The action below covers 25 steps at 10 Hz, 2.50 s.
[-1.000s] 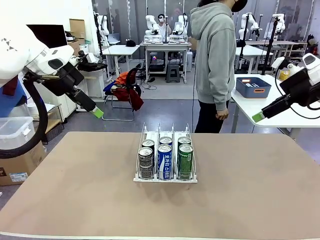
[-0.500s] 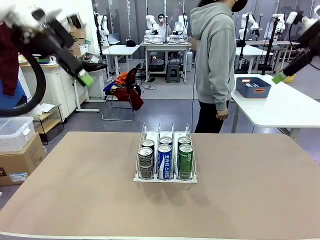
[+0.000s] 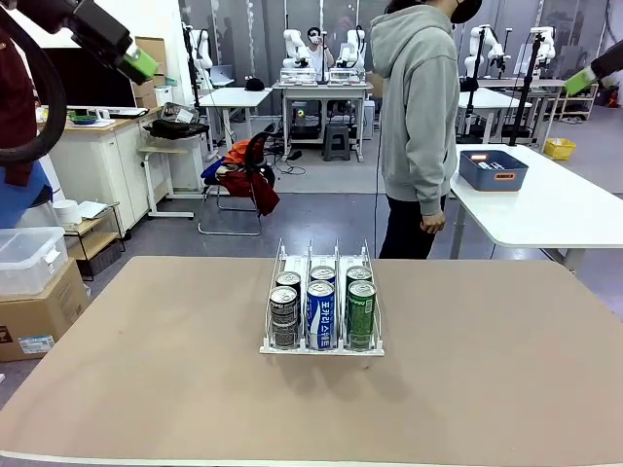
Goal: Fill the beverage cans into the dispenser.
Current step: Pick up the Ionic drink handed by the human.
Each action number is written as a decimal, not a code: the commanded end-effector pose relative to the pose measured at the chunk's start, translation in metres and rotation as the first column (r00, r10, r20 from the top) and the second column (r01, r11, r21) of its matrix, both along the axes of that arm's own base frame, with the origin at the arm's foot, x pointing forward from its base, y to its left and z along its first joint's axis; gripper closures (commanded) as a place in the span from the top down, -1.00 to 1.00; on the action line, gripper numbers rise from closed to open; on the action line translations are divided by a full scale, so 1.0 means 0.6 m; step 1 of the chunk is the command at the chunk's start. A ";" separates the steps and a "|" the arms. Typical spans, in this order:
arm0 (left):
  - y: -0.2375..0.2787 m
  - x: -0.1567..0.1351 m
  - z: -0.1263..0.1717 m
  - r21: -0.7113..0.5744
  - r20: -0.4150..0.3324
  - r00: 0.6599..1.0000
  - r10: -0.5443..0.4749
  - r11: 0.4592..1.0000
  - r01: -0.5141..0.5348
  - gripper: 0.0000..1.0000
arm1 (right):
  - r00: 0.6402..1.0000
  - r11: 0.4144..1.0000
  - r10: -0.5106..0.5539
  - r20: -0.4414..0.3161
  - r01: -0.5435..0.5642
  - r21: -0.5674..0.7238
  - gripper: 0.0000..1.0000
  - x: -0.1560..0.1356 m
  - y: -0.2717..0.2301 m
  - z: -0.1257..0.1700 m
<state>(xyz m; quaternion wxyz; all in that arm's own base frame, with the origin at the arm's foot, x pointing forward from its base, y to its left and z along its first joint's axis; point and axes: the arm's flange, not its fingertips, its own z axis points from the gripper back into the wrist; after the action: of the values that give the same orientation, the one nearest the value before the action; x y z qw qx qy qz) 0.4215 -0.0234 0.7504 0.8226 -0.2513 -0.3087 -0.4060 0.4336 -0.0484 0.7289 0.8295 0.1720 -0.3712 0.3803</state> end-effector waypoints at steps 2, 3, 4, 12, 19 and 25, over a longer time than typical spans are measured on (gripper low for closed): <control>-0.011 0.011 -0.037 -0.023 0.085 0.996 0.029 0.999 -0.028 1.00 | 0.995 0.998 -0.067 0.080 0.065 0.022 1.00 0.015 -0.001 0.014; -0.009 0.005 -0.052 -0.014 0.079 0.996 0.031 0.999 -0.030 1.00 | 0.993 0.998 -0.063 0.096 0.063 0.008 1.00 0.005 0.011 -0.003; -0.005 0.013 -0.007 -0.001 0.052 0.998 0.043 0.999 -0.043 1.00 | 0.997 0.998 -0.053 0.047 0.052 0.019 1.00 0.005 -0.016 0.019; -0.019 0.049 0.007 0.042 0.162 0.987 -0.009 0.999 0.002 1.00 | 0.996 0.997 -0.054 0.077 0.058 -0.043 1.00 0.058 0.017 0.034; -0.025 0.054 0.004 0.045 0.121 0.993 -0.005 0.999 -0.001 1.00 | 0.996 0.997 -0.063 0.065 0.066 -0.036 1.00 0.066 0.012 0.037; -0.038 0.022 0.019 0.031 0.088 0.992 -0.091 0.996 0.088 1.00 | 0.999 0.997 -0.041 0.004 0.042 -0.072 1.00 0.019 0.018 0.044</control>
<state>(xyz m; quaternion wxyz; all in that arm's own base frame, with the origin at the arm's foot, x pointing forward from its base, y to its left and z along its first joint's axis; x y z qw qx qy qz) 0.4390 -0.0473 0.7571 0.8011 -0.2230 -0.3251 -0.4504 0.4561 -0.0407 0.7564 0.8321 0.1446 -0.3771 0.3800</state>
